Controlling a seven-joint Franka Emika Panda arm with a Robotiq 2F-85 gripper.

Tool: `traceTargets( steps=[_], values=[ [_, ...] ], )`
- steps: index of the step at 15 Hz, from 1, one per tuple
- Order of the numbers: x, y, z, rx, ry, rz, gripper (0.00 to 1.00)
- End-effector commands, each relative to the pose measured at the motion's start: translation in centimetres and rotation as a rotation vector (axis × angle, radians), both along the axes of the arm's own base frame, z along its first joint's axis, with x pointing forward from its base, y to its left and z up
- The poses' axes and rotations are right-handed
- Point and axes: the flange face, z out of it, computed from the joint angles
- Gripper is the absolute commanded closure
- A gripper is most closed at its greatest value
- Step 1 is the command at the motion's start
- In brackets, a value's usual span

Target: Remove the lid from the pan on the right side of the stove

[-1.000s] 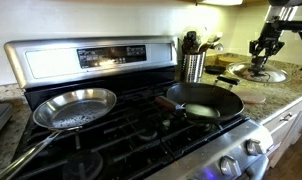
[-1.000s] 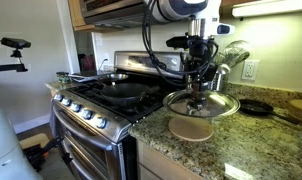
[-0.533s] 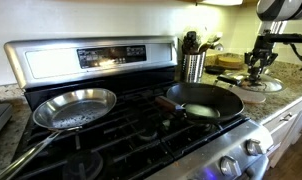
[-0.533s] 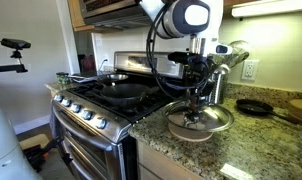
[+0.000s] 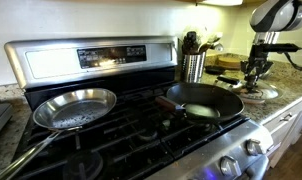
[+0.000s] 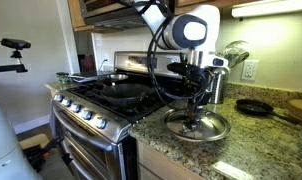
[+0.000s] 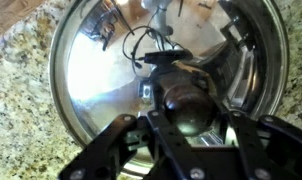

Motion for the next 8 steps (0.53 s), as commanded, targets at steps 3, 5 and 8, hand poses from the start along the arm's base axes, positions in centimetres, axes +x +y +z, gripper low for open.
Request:
traceTargets(
  steps=[3,5,8],
  values=[
    [1.2,0.2,-2.9,-0.019,-0.020,-0.018,0.79],
    [1.4,0.5,-3.8,-0.017,-0.025,-0.020,0.79],
    [1.7,0.8,-3.5,-0.013,-0.031,-0.023,0.66]
  ],
)
